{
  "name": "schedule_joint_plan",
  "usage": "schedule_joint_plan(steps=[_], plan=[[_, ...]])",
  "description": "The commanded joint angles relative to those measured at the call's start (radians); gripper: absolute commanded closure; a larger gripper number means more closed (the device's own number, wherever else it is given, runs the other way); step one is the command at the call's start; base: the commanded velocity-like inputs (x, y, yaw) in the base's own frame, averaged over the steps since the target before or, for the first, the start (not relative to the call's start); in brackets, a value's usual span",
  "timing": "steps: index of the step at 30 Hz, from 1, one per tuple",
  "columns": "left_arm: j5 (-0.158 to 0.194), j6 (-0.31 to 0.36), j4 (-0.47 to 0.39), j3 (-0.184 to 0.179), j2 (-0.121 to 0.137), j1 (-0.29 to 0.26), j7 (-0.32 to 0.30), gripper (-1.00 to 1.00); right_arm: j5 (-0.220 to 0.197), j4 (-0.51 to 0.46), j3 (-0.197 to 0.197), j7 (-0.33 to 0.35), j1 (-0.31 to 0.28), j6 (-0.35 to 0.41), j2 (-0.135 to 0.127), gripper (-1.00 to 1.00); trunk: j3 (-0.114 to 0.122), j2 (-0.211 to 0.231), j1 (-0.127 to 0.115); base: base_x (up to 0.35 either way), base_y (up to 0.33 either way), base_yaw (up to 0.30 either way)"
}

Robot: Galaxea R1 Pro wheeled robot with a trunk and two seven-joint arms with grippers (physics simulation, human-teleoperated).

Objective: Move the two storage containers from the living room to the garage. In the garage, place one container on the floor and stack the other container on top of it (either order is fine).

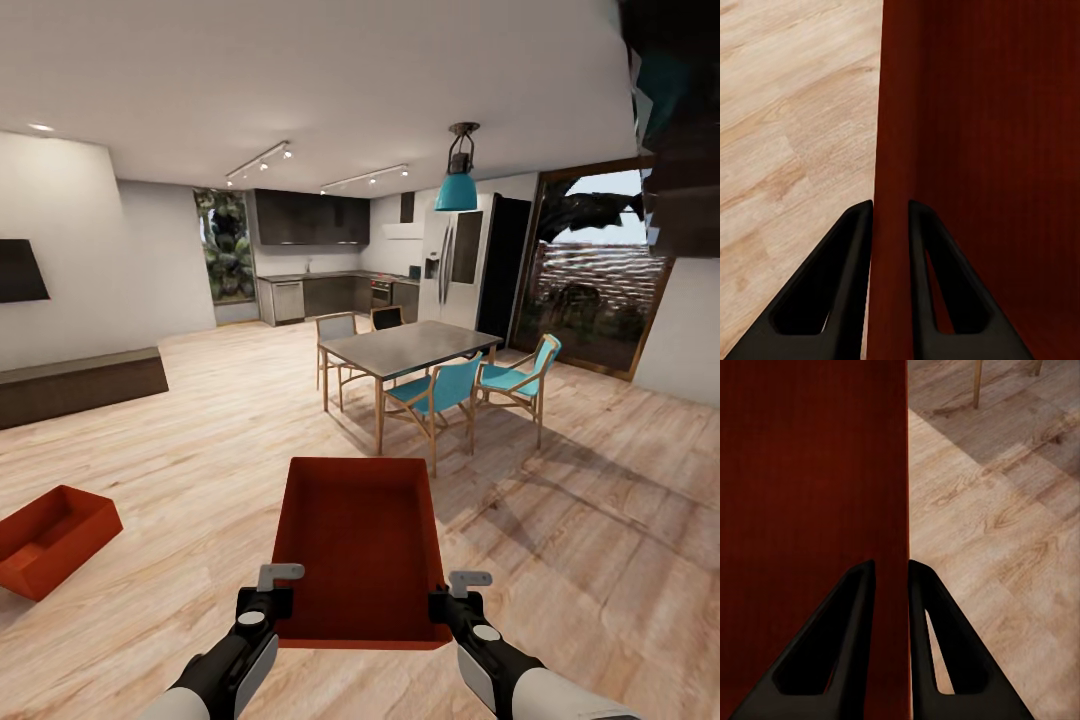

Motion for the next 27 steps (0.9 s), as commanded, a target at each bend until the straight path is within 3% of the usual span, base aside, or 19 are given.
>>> schedule_joint_plan(steps=[1, 10, 27], plan=[[0.069, 0.006, -0.005, 0.002, 0.002, -0.002, 0.013, 1.0, -0.012, 0.001, -0.009, -0.001, 0.0, -0.004, -0.001, 1.0, -0.001, -0.001, 0.0, 0.0, 0.0, 0.0], [0.069, 0.006, -0.005, 0.002, 0.002, -0.002, 0.013, 1.0, -0.012, 0.001, -0.009, -0.004, 0.0, -0.004, 0.001, 1.0, -0.001, -0.001, 0.0, 0.0, 0.0, -0.023], [0.069, 0.006, -0.005, 0.002, 0.002, -0.002, 0.013, 1.0, -0.012, 0.001, -0.01, -0.004, 0.0, -0.004, -0.001, 1.0, 0.005, -0.001, 0.0, 0.0, 0.0, -0.227]])
